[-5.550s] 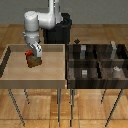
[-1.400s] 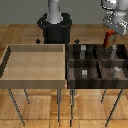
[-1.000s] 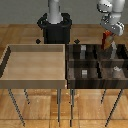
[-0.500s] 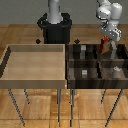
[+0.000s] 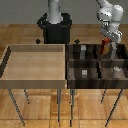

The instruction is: Place the box of cereal into the appropriate compartment.

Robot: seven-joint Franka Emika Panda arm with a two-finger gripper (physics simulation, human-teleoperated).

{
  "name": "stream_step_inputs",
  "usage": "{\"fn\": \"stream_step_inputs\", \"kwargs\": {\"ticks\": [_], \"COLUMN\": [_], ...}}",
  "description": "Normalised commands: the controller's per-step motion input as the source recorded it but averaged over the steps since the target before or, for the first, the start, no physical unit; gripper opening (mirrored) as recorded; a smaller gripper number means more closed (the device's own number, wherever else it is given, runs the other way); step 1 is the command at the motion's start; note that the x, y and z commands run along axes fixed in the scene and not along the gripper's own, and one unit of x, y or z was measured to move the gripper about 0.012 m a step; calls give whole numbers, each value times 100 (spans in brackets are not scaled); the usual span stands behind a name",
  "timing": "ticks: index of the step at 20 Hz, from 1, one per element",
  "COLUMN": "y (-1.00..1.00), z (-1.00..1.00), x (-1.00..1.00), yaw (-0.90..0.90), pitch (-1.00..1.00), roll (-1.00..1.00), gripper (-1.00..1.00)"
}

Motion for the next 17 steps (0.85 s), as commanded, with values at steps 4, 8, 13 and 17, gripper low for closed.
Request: {"fn": "stream_step_inputs", "kwargs": {"ticks": [4, 8, 13, 17], "y": [0, 0, 0, 0], "z": [-50, -50, 0, 0], "x": [0, 0, 0, 0], "yaw": [0, 0, 0, 0], "pitch": [0, 0, 0, 0], "roll": [0, 0, 0, 0], "gripper": [-100, 100, 100, 100]}}
